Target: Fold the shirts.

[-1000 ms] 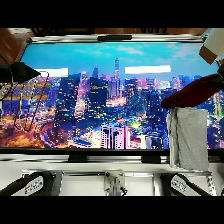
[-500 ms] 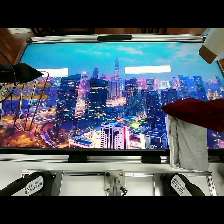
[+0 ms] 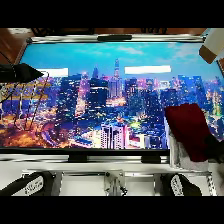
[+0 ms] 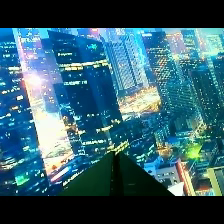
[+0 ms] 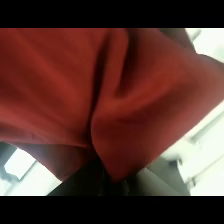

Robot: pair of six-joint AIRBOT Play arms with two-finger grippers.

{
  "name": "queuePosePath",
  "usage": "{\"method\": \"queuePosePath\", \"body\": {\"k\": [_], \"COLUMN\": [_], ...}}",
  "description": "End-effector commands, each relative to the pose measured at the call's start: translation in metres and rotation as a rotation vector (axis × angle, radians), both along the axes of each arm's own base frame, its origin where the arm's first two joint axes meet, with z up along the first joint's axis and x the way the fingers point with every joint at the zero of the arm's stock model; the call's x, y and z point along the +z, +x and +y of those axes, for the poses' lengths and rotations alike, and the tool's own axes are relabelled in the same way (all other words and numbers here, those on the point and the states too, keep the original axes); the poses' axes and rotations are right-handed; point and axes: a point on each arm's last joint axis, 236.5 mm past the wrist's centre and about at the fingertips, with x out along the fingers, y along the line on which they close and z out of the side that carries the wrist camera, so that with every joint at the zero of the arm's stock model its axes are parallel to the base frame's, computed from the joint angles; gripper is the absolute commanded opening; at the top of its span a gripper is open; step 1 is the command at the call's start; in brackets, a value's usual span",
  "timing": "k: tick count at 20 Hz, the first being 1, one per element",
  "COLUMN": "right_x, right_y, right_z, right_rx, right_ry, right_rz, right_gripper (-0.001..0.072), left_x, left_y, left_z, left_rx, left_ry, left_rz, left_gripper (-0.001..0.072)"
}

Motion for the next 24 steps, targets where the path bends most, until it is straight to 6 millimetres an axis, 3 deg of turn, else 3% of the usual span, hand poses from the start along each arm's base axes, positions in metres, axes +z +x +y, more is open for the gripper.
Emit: {"method": "queuePosePath", "body": {"k": [1,2,4,6,7,8,9,10,11,12,13,14,15,16,17,19,21,24], "right_x": [-0.027,-0.031,-0.028,-0.007,0.013,0.042,0.076,0.116,0.149,0.167,0.169,0.156,0.130,0.093,0.056,0.013,0.010,0.029], "right_y": [-0.022,-0.013,-0.004,0.018,0.043,0.082,0.124,0.170,0.207,0.235,0.256,0.268,0.272,0.266,0.251,0.216,0.208,0.224], "right_z": [0.024,0.031,0.034,0.018,0.005,-0.006,-0.010,-0.001,0.023,0.056,0.097,0.137,0.168,0.193,0.215,0.238,0.235,0.241], "right_rx": [-0.032,-0.012,0.012,0.039,0.051,0.083,0.125,0.198,0.299,0.408,0.536,0.629,0.673,0.705,0.767,0.939,0.974,0.975], "right_ry": [0.071,0.108,0.124,0.061,0.000,-0.064,-0.123,-0.169,-0.181,-0.168,-0.140,-0.104,-0.083,-0.062,-0.011,0.105,0.116,0.103], "right_rz": [0.059,0.018,-0.021,-0.114,-0.224,-0.394,-0.578,-0.783,-0.946,-1.042,-1.082,-1.066,-0.987,-0.858,-0.709,-0.439,-0.336,-0.444], "right_gripper": [0.0509,0.0591,0.0591,0.0590,0.0588,0.0544,0.0447,0.0443,0.0443,0.0443,0.0443,0.0443,0.0443,0.0462,0.0552,0.0557,0.0557,0.0557], "left_x": [0.001,0.001,0.000,-0.001,-0.004,-0.012,-0.025,-0.040,-0.052,-0.058,-0.064,-0.074,-0.084,-0.098,-0.112,-0.142,-0.168,-0.184], "left_y": [0.000,0.000,0.000,0.001,0.001,0.001,0.001,0.000,-0.001,-0.002,-0.003,-0.004,-0.006,-0.010,-0.016,-0.032,-0.052,-0.063], "left_z": [0.000,0.000,0.000,0.001,0.004,0.012,0.024,0.044,0.064,0.075,0.069,0.049,0.027,0.008,-0.001,-0.017,-0.032,-0.051], "left_rx": [0.000,0.000,-0.002,-0.001,-0.005,0.005,0.033,0.101,0.180,0.224,0.217,0.163,0.110,0.083,0.089,0.076,0.036,-0.004], "left_ry": [0.001,0.001,0.003,0.007,0.037,0.105,0.204,0.330,0.456,0.550,0.596,0.583,0.551,0.517,0.506,0.508,0.526,0.530], "left_rz": [-0.002,-0.002,-0.002,-0.001,-0.003,0.006,0.030,0.079,0.123,0.146,0.165,0.186,0.215,0.262,0.317,0.397,0.442,0.431], "left_gripper": [0.0032,0.0032,0.0032,0.0031,0.0030,0.0030,0.0029,0.0029,0.0029,0.0030,0.0033,0.0173,0.0559,0.0713,0.0714,0.0713,0.0713,0.0713]}}
